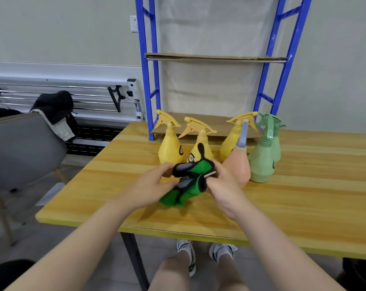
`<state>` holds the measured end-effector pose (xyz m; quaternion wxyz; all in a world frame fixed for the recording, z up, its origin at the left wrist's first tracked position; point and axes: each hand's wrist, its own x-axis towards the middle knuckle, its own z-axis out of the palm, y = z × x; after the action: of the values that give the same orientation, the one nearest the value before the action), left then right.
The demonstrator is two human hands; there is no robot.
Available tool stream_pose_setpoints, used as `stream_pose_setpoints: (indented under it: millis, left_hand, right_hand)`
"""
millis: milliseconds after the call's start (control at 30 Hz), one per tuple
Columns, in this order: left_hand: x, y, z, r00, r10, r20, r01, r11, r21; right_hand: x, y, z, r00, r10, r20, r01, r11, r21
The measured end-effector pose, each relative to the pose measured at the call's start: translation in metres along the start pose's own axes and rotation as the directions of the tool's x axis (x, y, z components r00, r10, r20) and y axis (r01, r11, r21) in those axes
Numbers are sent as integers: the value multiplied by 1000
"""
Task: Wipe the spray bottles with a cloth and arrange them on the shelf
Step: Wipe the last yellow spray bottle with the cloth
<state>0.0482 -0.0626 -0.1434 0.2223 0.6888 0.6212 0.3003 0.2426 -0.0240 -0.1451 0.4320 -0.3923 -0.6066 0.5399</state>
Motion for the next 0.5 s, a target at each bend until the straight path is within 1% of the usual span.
stream_pose_setpoints:
  millis: [67, 133, 200, 267, 300, 367, 400, 433, 467, 500]
  left_hand:
    - [-2, -12, 5, 1000, 2, 28, -4, 998, 63]
    - [-3, -20, 7, 1000, -3, -22, 5, 997, 80]
    - [-1, -24, 7, 997, 2, -83, 2, 999, 46]
    - [1, -24, 7, 994, 15, -109, -11, 999, 32]
    - [2, -23, 6, 992, 26, -126, -21, 999, 36]
    - [5, -20, 3, 985, 41, -169, -35, 999, 41]
    - [7, -18, 1, 981, 39, -190, -35, 999, 23]
    - [8, -17, -1, 978, 29, -209, -30, 1000, -4]
    - [10, -16, -2, 974, 18, -224, -24, 999, -25]
    - [12, -15, -3, 972, 10, -233, -19, 999, -36]
  right_hand:
    - [3, 8, 4, 1000, 9, -23, -9, 1000, -3]
    - [2, 13, 3, 1000, 14, -19, -15, 999, -51]
    - [1, 12, -4, 1000, 23, -9, -24, 987, -156]
    - [9, 12, -10, 996, 83, -17, -84, 969, -231]
    - [14, 12, -13, 989, 143, -29, -146, 960, -240]
    - [16, 10, -20, 967, 255, 2, -251, 953, -170]
    - [16, 8, -22, 965, 261, 12, -256, 955, -153]
    - [17, 4, -22, 968, 249, 17, -242, 954, -178]
    - [19, -1, -22, 973, 230, 29, -216, 947, -237]
    - [19, -5, -20, 978, 197, 72, -165, 933, -320]
